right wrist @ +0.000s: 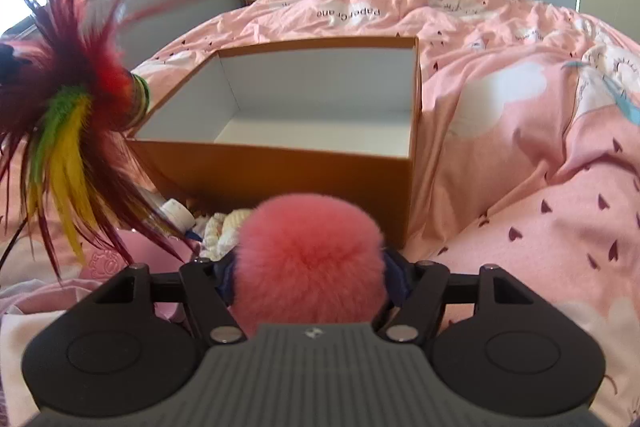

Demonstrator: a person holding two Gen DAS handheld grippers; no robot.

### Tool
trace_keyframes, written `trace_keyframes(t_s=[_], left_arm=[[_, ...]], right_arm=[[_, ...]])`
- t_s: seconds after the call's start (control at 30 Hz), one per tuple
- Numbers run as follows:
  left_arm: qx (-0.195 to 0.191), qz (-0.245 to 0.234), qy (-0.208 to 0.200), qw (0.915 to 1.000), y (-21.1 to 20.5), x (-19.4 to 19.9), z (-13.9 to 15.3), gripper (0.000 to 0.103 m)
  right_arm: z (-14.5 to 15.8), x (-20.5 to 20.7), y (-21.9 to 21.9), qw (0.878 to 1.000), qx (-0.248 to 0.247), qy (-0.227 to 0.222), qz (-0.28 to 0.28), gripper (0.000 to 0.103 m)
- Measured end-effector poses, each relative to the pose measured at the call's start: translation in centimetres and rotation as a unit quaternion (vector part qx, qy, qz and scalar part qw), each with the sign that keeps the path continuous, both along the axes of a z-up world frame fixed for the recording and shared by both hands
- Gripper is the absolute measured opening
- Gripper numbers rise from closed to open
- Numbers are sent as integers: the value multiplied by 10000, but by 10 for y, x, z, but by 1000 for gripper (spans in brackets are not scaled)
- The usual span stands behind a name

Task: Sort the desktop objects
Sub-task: 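Lift the feather toy and pompom and carry both over the orange box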

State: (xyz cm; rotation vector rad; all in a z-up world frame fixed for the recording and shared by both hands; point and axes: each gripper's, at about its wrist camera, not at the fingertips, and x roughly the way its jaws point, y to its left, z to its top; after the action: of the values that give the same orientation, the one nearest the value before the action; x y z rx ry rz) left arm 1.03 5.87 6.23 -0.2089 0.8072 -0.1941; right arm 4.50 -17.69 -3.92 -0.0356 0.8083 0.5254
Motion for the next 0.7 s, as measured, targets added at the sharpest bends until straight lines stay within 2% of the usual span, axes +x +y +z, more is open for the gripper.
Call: trace_keyframes(t_s=[0.17, 0.37, 0.7], left_arm=[[-10, -3, 69, 10000, 0, 1, -5, 6], [17, 49, 110, 9999, 3, 2, -6, 6], [26, 172, 50, 9998, 11, 4, 2, 6]], right_arm=[[-4, -5, 5, 9999, -85, -49, 102, 50], [4, -4, 5, 9998, -103, -141, 127, 46], [46, 6, 12, 9972, 160, -703, 208, 45]])
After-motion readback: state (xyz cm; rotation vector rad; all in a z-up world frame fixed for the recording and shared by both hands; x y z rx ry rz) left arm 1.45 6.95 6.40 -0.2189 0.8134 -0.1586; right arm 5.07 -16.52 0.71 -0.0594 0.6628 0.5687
